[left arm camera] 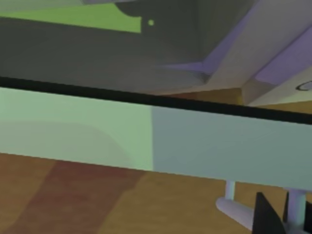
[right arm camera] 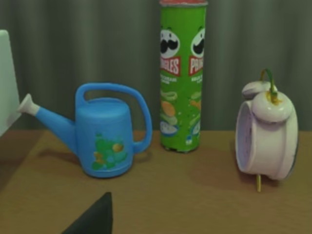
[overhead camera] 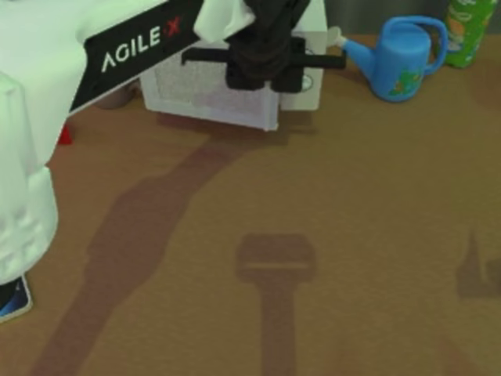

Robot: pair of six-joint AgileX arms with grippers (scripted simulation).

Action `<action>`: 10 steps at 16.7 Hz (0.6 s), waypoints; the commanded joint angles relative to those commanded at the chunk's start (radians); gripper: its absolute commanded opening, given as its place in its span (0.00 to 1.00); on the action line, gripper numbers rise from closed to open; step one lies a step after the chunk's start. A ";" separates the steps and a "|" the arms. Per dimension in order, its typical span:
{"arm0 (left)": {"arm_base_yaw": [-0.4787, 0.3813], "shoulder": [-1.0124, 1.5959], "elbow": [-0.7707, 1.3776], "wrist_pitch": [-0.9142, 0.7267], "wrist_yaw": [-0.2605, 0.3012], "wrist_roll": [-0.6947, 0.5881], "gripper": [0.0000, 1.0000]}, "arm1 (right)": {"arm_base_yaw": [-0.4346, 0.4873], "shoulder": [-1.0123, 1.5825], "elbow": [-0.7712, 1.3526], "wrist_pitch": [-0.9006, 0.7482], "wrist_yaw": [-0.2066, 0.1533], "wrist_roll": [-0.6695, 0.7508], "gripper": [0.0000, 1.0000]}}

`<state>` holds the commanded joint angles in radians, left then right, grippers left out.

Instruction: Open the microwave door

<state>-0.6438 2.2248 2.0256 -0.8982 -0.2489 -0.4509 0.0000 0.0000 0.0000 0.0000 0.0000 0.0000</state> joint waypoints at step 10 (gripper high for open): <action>0.001 -0.039 -0.055 0.031 0.019 0.032 0.00 | 0.000 0.000 0.000 0.000 0.000 0.000 1.00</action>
<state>-0.6432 2.1859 1.9706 -0.8671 -0.2296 -0.4185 0.0000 0.0000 0.0000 0.0000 0.0000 0.0000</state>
